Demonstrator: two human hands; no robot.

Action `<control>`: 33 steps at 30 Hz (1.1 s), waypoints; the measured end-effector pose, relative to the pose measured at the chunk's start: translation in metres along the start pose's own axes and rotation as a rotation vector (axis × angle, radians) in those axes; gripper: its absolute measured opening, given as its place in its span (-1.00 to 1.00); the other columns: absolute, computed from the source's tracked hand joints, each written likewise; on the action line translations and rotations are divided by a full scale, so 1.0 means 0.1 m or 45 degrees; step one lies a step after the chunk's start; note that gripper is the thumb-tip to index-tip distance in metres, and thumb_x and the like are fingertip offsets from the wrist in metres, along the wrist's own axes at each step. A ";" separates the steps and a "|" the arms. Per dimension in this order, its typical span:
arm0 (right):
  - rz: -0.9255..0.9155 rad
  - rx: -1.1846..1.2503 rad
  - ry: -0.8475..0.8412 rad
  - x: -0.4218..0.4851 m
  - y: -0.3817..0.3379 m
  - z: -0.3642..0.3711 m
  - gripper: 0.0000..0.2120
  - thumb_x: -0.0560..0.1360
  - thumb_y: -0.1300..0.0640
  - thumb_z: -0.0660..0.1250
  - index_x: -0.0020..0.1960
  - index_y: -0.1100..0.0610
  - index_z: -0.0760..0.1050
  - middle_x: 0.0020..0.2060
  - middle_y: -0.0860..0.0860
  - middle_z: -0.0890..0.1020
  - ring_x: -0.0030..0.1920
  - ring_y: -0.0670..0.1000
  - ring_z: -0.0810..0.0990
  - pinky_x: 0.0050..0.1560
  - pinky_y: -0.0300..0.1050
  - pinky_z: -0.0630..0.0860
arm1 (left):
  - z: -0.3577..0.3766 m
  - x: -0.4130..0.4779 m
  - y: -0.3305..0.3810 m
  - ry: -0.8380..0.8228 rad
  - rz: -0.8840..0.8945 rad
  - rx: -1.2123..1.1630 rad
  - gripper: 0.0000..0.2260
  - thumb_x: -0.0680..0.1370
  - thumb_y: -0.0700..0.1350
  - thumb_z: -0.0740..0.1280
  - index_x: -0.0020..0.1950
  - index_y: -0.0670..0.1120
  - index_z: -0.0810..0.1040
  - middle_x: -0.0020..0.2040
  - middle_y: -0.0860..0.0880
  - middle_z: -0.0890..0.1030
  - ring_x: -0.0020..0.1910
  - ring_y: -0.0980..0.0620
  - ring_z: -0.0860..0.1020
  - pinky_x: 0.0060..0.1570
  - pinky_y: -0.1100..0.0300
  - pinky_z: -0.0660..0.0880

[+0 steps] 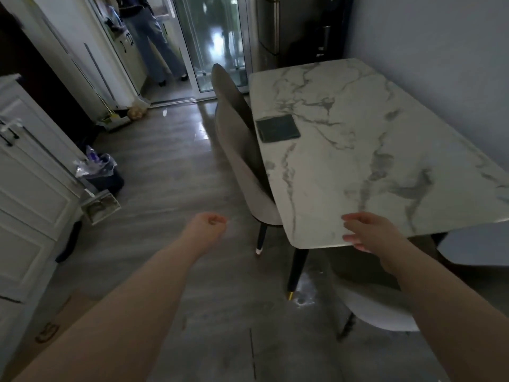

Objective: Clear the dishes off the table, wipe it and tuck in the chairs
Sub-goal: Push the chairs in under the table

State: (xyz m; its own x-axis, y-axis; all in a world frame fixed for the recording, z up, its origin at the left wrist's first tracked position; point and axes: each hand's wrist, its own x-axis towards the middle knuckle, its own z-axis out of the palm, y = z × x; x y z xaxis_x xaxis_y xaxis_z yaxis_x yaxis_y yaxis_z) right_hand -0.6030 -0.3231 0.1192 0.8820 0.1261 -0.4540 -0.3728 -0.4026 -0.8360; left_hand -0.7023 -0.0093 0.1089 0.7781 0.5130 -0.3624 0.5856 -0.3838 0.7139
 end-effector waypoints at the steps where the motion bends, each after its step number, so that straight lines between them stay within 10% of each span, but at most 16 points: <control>1: 0.002 -0.008 -0.028 0.04 -0.04 0.12 -0.87 0.56 0.19 0.28 0.09 0.09 0.54 -0.03 0.04 0.59 -0.18 -0.02 0.60 0.08 0.01 0.52 | -0.09 0.10 0.02 -0.006 0.031 0.025 -0.89 0.53 -0.21 0.34 0.00 -0.11 0.63 -0.11 -0.17 0.63 -0.15 -0.10 0.59 -0.12 0.15 0.45; 10: -0.051 0.009 0.020 1.16 -0.65 0.89 -0.85 0.55 0.19 0.28 0.08 0.08 0.56 -0.03 0.04 0.64 -0.13 0.00 0.64 -0.16 -0.15 0.50 | -0.47 1.43 0.56 -0.092 0.371 0.164 -0.85 0.53 -0.08 0.37 -0.18 0.17 0.54 -0.08 0.00 0.66 -0.15 0.04 0.60 -0.15 0.17 0.53; 33: 0.235 0.001 0.314 3.59 -1.78 1.89 -0.81 0.46 0.20 0.33 0.04 0.00 0.53 0.03 0.05 0.62 -0.22 -0.02 0.61 -0.23 -0.25 0.50 | -0.23 5.18 2.58 -0.747 0.831 0.777 -0.79 0.54 -0.14 0.30 0.15 -0.03 0.61 0.07 -0.01 0.64 0.04 0.03 0.58 0.05 0.27 0.43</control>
State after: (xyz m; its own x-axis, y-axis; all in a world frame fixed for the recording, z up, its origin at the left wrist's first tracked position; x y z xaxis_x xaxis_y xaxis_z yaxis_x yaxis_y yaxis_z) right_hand -0.2746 -0.0346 0.0473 0.8430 -0.1732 -0.5093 -0.5330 -0.3978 -0.7468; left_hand -0.1532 0.1744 0.1191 0.8745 -0.3179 -0.3663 -0.0955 -0.8533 0.5125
